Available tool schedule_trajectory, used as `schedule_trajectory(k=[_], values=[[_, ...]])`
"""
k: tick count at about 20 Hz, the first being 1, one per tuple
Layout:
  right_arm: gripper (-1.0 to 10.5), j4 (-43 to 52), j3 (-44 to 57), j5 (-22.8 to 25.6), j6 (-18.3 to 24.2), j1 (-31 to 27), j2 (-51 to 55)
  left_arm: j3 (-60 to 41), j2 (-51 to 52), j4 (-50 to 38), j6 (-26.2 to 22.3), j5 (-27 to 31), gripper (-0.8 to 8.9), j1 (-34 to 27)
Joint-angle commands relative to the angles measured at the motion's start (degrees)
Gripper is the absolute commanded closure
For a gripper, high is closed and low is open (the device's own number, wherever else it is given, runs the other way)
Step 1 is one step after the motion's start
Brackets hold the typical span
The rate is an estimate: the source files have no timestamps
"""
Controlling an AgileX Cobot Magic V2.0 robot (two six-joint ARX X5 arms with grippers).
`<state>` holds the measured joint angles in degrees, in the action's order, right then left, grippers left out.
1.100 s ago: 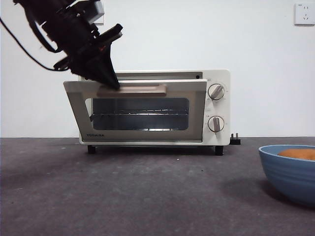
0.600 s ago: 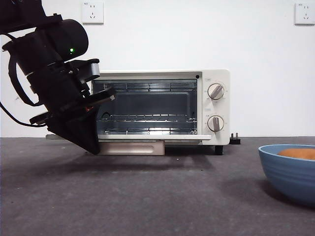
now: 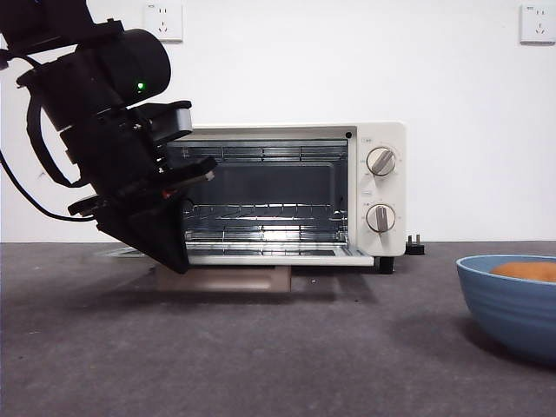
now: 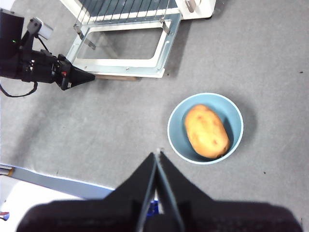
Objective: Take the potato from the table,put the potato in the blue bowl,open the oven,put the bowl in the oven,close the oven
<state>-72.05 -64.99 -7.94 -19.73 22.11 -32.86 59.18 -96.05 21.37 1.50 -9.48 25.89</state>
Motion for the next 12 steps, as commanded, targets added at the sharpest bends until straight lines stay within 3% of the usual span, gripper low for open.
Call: schedule_trajectory(k=[1,7,11,12], values=[[9.6,-0.3,0.0,0.0,-0.6,0.0,0.1,0.4,0.5,0.8,-1.0,0.5,8.19,0.9],[9.1,-6.7,0.7,-0.1,-7.1,0.1,-1.7,0.4,9.1,11.2,-2.2,0.0,8.19,4.5],[6.2,-6.6,5.2,1.5,-7.8,0.0,-4.4,0.4,19.6,20.3,-2.8,-2.9,8.19,6.6],[6.2,-6.6,7.1,3.7,-7.8,0.0,-5.7,0.4,21.8,22.6,-2.8,-3.0,8.19,7.1]])
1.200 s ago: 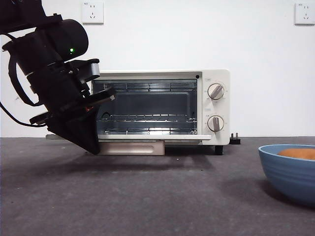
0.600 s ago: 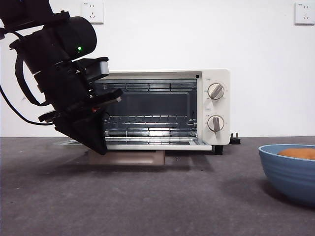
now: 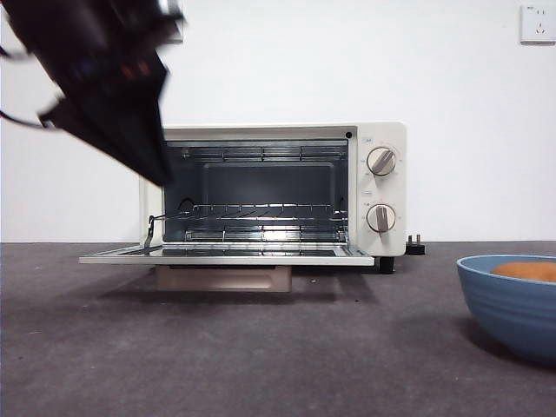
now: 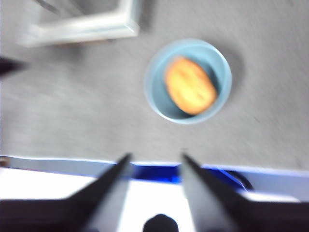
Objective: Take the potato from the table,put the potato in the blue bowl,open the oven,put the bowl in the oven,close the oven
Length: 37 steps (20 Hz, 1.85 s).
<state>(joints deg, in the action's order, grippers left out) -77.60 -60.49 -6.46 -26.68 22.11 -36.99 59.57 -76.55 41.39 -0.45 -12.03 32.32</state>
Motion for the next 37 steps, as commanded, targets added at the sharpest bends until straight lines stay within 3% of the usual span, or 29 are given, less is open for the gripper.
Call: schedule_trajectory(k=[1,4,7,8,16,21,27,29,34,37], values=[[6.2,-1.0,4.6,4.2,-0.8,0.0,-2.9,0.0,4.5,4.7,-0.9,-0.4,8.19,1.0],[6.2,2.3,9.1,4.3,-1.9,0.0,-7.8,0.0,9.9,9.7,-0.9,-0.6,8.19,1.6],[4.4,9.0,10.3,4.4,-1.7,0.0,-13.9,0.0,13.7,13.9,-0.9,-0.5,8.19,1.6],[4.3,11.4,10.4,4.5,-1.6,-0.1,-16.7,0.0,14.8,15.1,-0.9,-0.5,8.19,1.6],[4.5,19.7,10.6,6.5,0.2,-6.3,-30.3,0.0,17.4,17.4,-1.3,-0.4,8.19,1.6],[5.1,20.6,10.6,5.8,5.2,-13.1,-33.5,0.0,17.4,17.6,-1.7,-0.4,8.19,1.6],[5.2,22.9,10.6,4.9,8.5,-14.9,-40.7,0.0,17.4,17.7,-1.7,-0.4,8.19,1.6],[6.5,23.8,10.6,4.7,8.5,-14.9,-42.3,0.0,17.4,17.7,-1.7,-0.4,8.19,1.6],[8.5,24.7,10.6,4.3,8.5,-14.8,-44.3,0.0,17.4,17.5,-1.6,-0.4,8.19,1.6],[8.8,25.2,10.6,2.1,8.4,-14.8,-44.6,0.0,17.4,17.3,-1.6,-0.4,8.19,1.6]])
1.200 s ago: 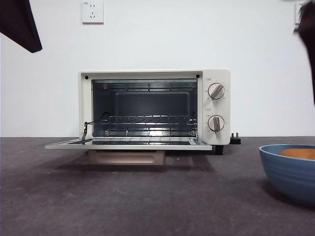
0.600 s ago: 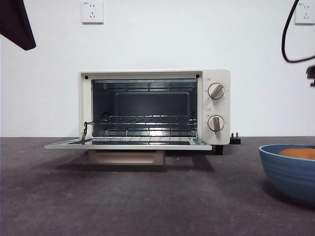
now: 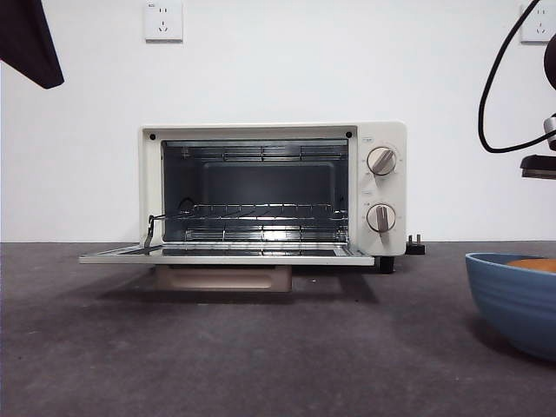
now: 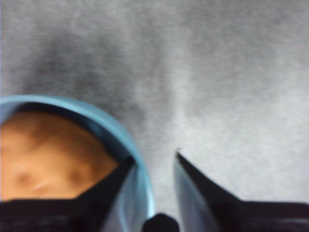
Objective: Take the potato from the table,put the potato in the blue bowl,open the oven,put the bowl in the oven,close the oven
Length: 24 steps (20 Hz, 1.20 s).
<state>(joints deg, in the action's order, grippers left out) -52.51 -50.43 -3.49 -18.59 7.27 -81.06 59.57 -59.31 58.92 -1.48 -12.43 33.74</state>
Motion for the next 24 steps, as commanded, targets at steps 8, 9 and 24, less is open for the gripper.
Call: schedule_trajectory(k=[8,9,24], values=[[9.6,0.1,0.6,-3.6,-4.8,2.3,-0.5,0.0,0.2,-0.2,-0.7,0.0,8.19,0.2],[9.6,0.1,0.6,-4.1,-7.3,3.6,-0.5,0.0,0.2,-0.2,-0.7,0.0,8.19,0.2],[9.6,-6.0,-33.8,-0.9,-24.0,19.8,-8.9,0.0,3.4,4.3,-1.6,0.0,8.19,0.2]])
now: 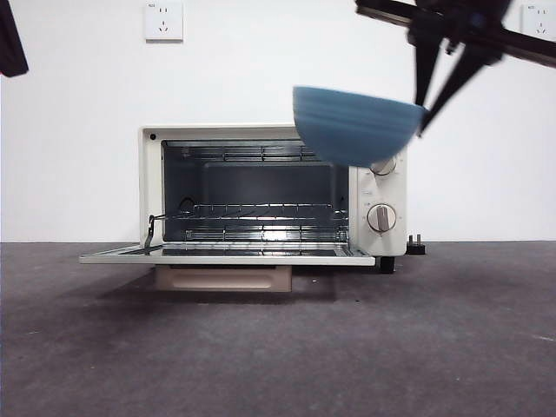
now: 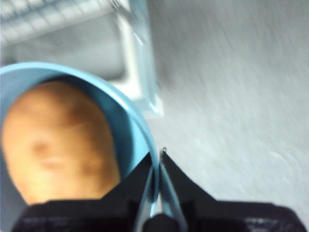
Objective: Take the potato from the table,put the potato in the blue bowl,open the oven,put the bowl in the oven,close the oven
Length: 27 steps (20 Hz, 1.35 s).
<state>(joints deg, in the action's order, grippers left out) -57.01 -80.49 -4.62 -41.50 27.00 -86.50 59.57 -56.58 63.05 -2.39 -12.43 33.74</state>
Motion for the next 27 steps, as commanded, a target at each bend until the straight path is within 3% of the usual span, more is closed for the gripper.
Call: schedule_trajectory(k=[1,3,8,12,19,25,27], values=[[9.6,-3.0,-7.2,0.4,-1.2,0.4,-6.1,0.0,1.1,0.1,-0.7,0.0,8.19,0.2],[9.6,-4.9,-13.2,0.6,-2.3,1.2,-11.5,0.0,1.8,0.1,-0.7,0.0,8.19,0.2],[9.6,-6.0,-24.3,0.9,-9.9,3.5,-23.1,0.0,2.3,-0.3,-0.8,0.1,8.19,0.2],[9.6,-7.1,-27.5,3.6,-21.1,5.4,-28.1,0.0,2.4,-0.9,-0.7,0.2,8.19,0.2],[9.6,0.4,-27.7,4.3,-41.3,6.0,-28.9,0.0,3.0,3.0,2.3,5.6,8.19,-0.1],[9.6,5.8,-27.7,6.1,-48.3,5.5,-30.4,0.1,6.6,5.0,2.5,6.5,8.19,-0.1],[9.6,6.5,-27.7,6.1,-48.6,5.3,-31.3,0.1,7.8,5.0,2.4,6.5,8.19,-0.1]])
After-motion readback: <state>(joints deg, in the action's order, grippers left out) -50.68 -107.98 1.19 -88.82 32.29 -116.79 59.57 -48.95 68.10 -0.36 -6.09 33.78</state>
